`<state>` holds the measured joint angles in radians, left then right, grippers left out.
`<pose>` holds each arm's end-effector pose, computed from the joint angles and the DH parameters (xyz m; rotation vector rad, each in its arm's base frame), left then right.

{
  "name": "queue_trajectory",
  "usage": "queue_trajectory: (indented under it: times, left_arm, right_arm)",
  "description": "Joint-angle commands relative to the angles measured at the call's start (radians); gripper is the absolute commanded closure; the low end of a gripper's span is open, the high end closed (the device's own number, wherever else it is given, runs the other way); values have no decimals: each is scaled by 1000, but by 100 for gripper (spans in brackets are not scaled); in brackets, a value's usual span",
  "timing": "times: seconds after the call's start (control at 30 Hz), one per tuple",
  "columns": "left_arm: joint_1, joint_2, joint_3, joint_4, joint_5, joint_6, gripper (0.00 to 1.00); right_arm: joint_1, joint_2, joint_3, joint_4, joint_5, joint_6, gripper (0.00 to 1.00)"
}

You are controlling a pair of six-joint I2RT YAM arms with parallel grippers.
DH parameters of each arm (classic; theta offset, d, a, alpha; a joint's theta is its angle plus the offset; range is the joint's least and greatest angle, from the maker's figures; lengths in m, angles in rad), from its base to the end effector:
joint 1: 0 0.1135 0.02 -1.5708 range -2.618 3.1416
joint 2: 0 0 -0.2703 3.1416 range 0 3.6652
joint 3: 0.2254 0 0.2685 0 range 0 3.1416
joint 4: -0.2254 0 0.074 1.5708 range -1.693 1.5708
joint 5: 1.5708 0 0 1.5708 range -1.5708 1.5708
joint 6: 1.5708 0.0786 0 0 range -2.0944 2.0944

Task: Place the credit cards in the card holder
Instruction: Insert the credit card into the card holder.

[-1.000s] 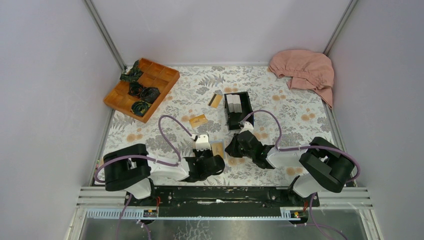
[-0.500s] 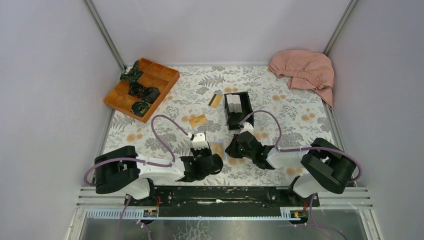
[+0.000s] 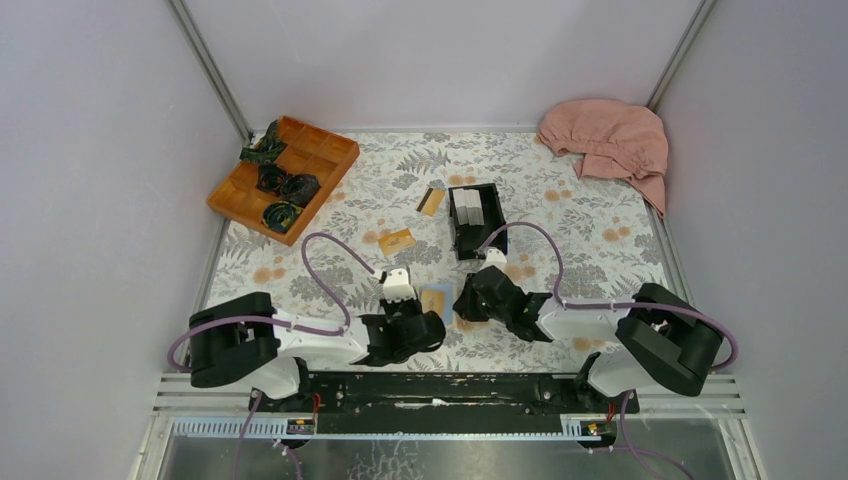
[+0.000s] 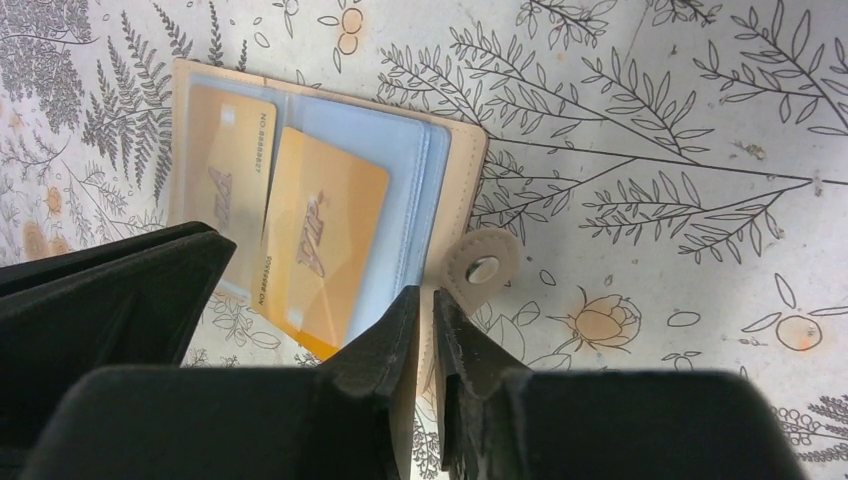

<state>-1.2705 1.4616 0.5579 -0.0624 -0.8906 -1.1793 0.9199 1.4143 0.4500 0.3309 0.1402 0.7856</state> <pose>0.1382 -0.2396 0.1122 -0.2169 2.1159 -0.2769 0.1897 0.2310 0.1098 -0.0731 2.3128 0.7749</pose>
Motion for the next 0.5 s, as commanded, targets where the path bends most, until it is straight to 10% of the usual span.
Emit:
queue_trajectory:
  times: [0.0, 0.47]
  left_arm:
    - [-8, -42, -28, -54, -58, -24, 81]
    - [-22, 39, -20, -28, -8, 54, 97]
  right_arm:
    - [21, -47, 52, -65, 63, -32, 83]
    - [39, -3, 66, -53, 56, -18, 82]
